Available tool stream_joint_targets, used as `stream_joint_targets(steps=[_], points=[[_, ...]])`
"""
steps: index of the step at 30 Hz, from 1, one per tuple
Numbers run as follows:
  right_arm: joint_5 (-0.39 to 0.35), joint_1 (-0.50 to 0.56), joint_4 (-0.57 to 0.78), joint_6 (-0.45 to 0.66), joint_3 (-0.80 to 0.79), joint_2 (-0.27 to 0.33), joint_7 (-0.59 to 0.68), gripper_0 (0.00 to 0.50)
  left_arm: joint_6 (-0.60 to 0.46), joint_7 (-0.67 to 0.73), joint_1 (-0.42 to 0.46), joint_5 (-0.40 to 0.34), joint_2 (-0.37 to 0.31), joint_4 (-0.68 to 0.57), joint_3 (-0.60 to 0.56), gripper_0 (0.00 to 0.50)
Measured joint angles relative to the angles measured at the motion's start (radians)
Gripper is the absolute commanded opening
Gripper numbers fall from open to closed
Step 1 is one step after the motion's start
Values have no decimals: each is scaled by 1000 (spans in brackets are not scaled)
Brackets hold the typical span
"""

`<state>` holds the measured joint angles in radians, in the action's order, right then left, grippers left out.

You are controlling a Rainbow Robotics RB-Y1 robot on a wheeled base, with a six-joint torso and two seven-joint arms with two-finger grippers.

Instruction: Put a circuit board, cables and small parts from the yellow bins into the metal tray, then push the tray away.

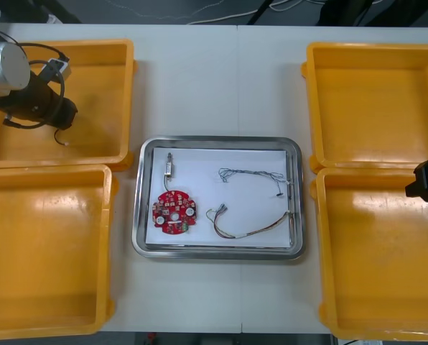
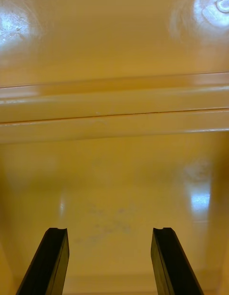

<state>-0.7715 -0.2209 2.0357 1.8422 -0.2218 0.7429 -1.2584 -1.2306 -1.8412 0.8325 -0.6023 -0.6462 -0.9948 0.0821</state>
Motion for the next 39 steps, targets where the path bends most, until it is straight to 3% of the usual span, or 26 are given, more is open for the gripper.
stream_joint_targets(steps=[18, 25, 29, 35, 39], points=[[2, 41, 69, 0, -18, 0, 0, 500, -420, 0, 1, -15, 0, -242, -125, 0], [2, 43, 72, 0, -18, 0, 0, 500, -595, 26, 1, -37, 0, -428, -131, 0], [2, 44, 72, 0, -20, 0, 0, 500, -650, 186, 1, -61, 0, -520, -109, 0], [2, 44, 73, 0, -21, 0, 0, 500, -663, 577, 0, -129, 1, -602, -75, 0], [2, 44, 73, 0, -21, 0, 0, 500, -674, 628, 0, -136, 8, -665, -50, 0]])
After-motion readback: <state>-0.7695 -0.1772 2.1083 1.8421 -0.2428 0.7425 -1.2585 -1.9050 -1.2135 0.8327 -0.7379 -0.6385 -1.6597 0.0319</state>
